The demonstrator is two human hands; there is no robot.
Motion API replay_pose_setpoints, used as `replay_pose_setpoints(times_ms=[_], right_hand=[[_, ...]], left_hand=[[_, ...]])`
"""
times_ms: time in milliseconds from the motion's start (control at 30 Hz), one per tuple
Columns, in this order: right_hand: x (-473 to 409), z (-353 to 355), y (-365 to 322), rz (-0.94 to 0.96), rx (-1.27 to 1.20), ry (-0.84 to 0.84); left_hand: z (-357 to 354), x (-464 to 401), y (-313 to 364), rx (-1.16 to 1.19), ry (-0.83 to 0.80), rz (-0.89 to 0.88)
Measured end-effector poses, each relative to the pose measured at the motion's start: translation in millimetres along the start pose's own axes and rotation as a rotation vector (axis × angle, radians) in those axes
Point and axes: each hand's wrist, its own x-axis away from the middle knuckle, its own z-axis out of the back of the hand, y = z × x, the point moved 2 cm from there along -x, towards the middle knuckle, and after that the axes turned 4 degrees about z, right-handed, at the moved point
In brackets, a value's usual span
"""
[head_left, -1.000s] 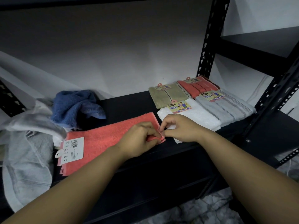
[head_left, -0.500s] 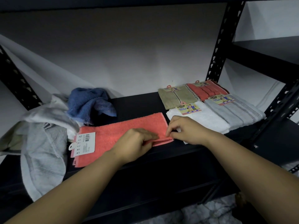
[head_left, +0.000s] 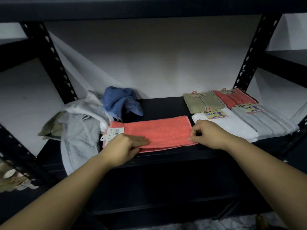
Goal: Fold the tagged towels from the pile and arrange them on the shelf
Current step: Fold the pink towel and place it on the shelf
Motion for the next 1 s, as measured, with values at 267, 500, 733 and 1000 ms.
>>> replay_pose_setpoints(times_ms=[267,500,733,1000], right_hand=[[1,5,-7,-0.028,-0.033,0.001],[7,7,-17,-0.061,-0.042,-0.003],[-16,-7,-62,-0.013,-0.009,0.356],[-82,-97,-155,-0.047,0.027,0.056]], left_hand=[[23,46,-34,-0.062,0.06,0.032],[30,61,-52,-0.076,-0.079,0.072],[41,43,-36,0.003,0.064,0.154],[12,-8,-35,-0.313,-0.029,0.381]])
